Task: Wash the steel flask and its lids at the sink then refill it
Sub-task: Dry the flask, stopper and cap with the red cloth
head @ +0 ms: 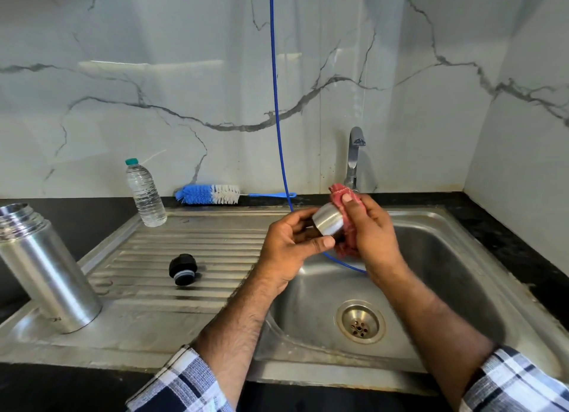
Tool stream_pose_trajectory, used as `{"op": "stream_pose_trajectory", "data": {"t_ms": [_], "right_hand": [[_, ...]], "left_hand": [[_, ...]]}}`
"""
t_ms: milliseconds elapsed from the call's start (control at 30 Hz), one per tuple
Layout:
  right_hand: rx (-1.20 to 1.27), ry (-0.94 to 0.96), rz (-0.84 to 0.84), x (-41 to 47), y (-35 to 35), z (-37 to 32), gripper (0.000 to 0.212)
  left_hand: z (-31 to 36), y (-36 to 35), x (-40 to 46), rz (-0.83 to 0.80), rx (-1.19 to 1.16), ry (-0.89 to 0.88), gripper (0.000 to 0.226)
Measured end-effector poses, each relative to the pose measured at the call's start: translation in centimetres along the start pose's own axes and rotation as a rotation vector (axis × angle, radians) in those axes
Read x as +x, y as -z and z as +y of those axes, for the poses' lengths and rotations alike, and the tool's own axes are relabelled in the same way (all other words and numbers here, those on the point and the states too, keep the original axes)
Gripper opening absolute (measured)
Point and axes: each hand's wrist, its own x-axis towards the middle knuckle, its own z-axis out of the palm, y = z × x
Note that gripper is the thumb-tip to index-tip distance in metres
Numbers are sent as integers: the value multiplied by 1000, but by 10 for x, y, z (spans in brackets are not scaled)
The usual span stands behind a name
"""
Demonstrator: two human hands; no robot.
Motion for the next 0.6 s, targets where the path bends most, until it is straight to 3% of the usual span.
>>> {"op": "stream_pose_trajectory", "data": {"t_ms": [67, 133, 267, 467, 600], "right_hand": [[130, -203, 17, 1, 8, -4, 34], [104, -278, -24, -1, 12, -3, 34], [-44, -217, -14, 1, 12, 3, 31], [182, -185, 18, 3, 13, -4, 59], [179, -311, 64, 6, 19, -7, 54]], "left_hand": [[-4, -2, 0, -30, -12, 22, 61], [-7, -6, 0, -8, -53, 49, 60], [-7, 1, 5, 29, 35, 82, 64], [-6, 11, 7, -16, 60, 116, 82], [2, 11, 7, -26, -119, 266, 58]]}}
